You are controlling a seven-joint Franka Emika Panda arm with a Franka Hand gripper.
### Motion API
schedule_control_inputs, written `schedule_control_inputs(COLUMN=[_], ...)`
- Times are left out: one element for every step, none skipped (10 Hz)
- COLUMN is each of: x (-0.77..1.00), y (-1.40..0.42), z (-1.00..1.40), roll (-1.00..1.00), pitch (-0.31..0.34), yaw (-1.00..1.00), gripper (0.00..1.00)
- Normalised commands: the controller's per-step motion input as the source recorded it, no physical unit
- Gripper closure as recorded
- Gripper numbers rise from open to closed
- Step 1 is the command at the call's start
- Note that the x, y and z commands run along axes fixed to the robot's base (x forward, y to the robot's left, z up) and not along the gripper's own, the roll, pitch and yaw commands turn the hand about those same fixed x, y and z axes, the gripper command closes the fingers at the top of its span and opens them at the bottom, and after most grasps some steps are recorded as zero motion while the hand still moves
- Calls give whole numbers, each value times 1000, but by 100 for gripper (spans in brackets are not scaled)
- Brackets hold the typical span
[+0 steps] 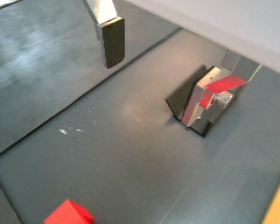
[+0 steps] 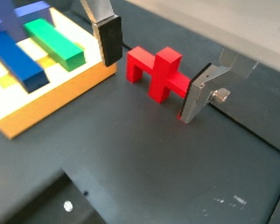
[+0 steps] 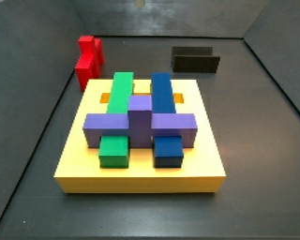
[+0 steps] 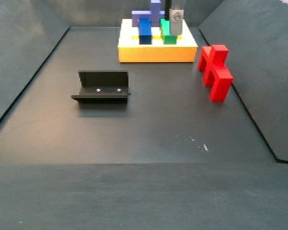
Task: Pick up the red object. Move up. Move to above the board. Insert the red object.
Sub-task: Pick up the red object.
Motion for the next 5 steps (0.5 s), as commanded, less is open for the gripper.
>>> schedule_control_inputs(x=[-197, -386, -634, -740, -749], y=[-263, -283, -169, -211, -317], z=[-151, -211, -403, -429, -414], roll=[21, 14, 0, -40, -123], pitch=[0, 0, -91, -214, -306], yaw=[-711, -523, -294, -223, -80], gripper=[0, 0, 0, 0, 0])
